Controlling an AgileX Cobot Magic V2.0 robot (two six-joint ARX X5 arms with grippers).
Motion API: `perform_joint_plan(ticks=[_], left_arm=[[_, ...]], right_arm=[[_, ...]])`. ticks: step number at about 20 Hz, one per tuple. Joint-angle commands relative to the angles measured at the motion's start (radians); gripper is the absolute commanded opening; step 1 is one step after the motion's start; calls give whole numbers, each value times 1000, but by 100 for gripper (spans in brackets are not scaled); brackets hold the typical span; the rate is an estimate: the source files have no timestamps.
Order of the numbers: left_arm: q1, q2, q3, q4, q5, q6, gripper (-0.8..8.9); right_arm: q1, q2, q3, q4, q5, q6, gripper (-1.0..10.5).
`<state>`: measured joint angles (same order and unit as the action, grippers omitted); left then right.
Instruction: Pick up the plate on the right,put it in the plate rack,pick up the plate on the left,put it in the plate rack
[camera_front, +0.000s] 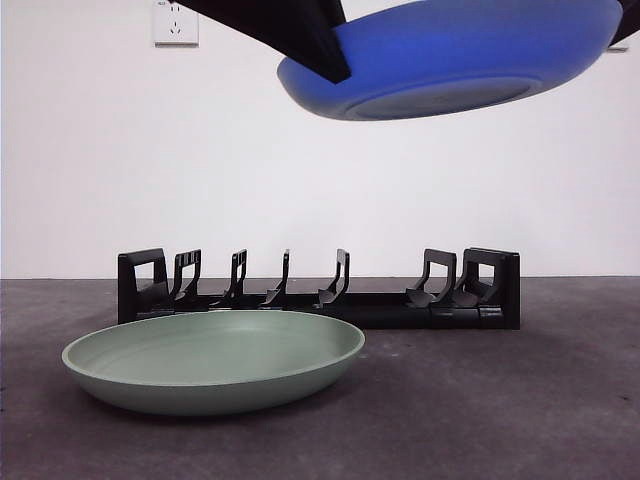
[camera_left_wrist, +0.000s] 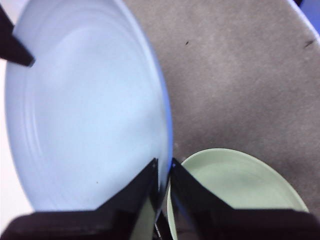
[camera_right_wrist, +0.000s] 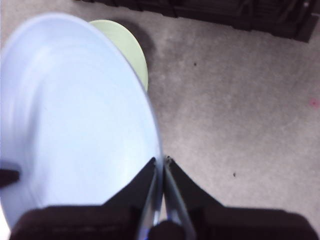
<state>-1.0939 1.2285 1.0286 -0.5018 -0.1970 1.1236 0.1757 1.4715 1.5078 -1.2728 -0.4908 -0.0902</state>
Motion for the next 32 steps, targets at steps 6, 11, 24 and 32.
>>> perform_joint_plan(ticks=[6, 11, 24, 32], left_arm=[[-41, -2, 3, -7, -6, -105, -8], [-47, -2, 3, -23, 16, -156, -8], [0, -2, 3, 60, 157, -473, -8], [215, -11, 3, 417, 371, -911, -8]], right_arm=[[-5, -4, 3, 47, -63, 8, 230], [-5, -11, 13, 96, -111, 13, 289], [-6, -99, 396, 49, 346, 38, 442], [-6, -244, 387, -57, 575, 38, 441]])
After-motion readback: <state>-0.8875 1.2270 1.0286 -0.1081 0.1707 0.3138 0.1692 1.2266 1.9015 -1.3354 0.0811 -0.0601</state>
